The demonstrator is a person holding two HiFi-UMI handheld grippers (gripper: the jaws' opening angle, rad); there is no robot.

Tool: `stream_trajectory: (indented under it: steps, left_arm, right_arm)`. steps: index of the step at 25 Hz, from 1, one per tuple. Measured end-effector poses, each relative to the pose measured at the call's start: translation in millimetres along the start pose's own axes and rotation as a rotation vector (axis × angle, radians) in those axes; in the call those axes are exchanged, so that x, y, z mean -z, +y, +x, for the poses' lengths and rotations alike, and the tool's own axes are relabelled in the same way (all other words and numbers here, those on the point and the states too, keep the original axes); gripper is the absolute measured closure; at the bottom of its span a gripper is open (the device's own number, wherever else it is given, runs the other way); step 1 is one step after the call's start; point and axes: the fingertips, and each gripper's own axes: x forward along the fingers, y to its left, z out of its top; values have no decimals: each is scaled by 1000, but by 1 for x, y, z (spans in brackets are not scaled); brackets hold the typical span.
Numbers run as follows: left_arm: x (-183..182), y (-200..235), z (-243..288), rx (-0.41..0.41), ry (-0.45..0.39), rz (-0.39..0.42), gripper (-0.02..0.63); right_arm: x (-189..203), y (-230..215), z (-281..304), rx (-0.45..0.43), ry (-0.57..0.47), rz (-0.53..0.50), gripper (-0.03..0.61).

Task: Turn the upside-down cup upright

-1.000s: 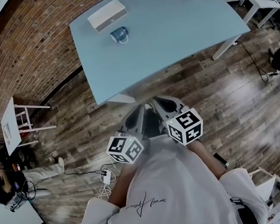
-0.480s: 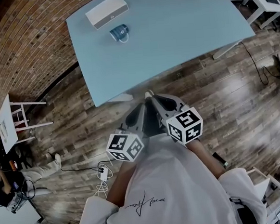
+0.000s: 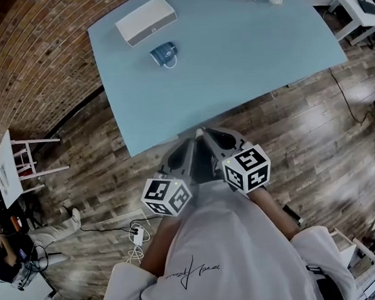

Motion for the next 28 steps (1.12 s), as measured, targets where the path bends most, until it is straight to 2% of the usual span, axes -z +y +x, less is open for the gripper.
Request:
stream_trajectory:
  steps: [12,28]
  left_arm:
    - [-59,46,50,14,-25,-45,606]
    - [-121,99,95,49,-68,-86,606]
  right_arm:
    - [-48,-28,51,38,23,-8,555]
    - [-109,-38,124,24,45,-80,555]
